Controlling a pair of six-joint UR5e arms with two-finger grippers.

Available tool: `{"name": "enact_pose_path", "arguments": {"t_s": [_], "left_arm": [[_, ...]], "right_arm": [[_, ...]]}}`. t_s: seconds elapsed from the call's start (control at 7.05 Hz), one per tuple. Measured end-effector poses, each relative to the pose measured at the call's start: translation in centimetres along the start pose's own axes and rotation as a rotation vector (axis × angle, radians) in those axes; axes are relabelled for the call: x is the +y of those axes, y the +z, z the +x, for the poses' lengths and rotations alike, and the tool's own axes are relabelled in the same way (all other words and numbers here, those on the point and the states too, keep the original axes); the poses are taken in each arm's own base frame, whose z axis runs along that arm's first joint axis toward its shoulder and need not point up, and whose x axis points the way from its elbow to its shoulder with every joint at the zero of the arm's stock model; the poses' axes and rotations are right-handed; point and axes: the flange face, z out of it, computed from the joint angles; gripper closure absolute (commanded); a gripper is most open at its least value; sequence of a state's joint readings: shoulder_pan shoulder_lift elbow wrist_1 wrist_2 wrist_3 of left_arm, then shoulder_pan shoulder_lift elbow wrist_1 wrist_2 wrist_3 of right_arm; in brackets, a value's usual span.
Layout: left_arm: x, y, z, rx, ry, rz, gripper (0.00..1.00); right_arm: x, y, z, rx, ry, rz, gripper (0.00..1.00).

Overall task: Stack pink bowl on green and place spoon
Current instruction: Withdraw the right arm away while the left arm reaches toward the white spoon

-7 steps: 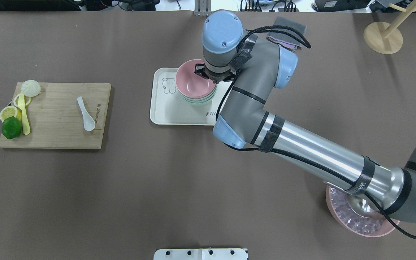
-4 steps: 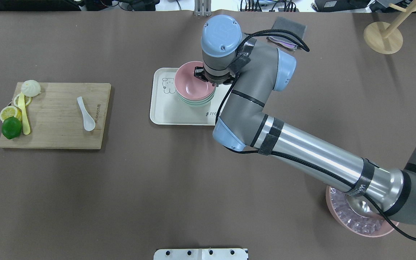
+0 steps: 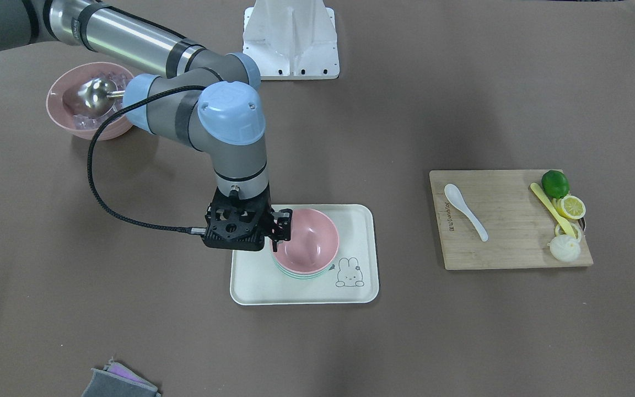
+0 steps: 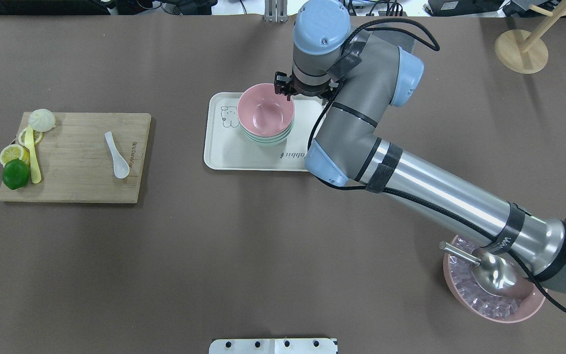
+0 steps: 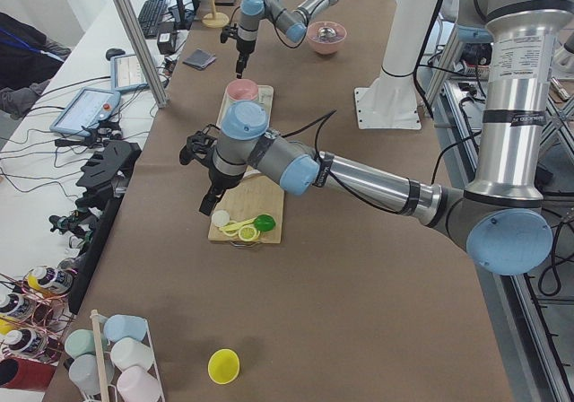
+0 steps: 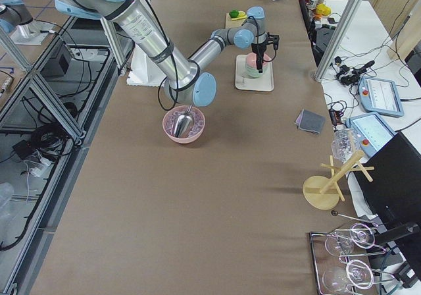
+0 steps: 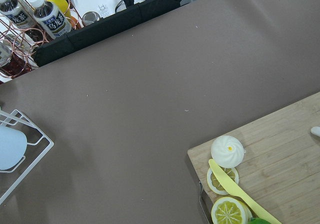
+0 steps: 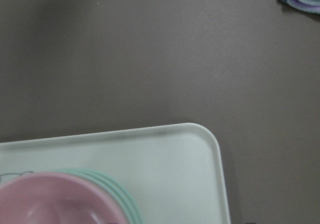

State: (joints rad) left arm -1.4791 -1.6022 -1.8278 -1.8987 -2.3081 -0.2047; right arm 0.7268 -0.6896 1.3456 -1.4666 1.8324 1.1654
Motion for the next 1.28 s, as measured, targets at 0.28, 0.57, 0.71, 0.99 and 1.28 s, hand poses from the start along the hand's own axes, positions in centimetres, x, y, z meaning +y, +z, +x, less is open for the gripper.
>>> {"name": "enact_pose_path", "arguments": {"t_s": [0.28,0.57,0.71,0.99,1.28], "left_arm": [[-0.6,3.3,4.8,0.042,-0.162,-0.012,0.02],[-1.4,7.8,10.9,0.003,-0.329,0.002,0.02],[-1.9,10.2,14.6,-0.014,-0.405,0.012,0.02],[-1.4,16.3,21.3,-0.085,-0.525,0.045,0.02],[-0.2,21.9,25.9,-0.153,-0.569,0.072,0.02]], "right_arm": [[-2.0,-0.5,8.4,0.015,-0.124,0.01,0.0],[-6.2,-3.2,16.5,-0.003,-0.202,-0.004,0.0],[-8.0,-4.1,21.3,-0.018,-0.25,-0.036,0.0],[-9.5,-5.1,33.0,-0.013,-0.316,-0.078,0.0],[-8.9,-5.5,45.5,0.042,-0.389,-0.102,0.0]]}}
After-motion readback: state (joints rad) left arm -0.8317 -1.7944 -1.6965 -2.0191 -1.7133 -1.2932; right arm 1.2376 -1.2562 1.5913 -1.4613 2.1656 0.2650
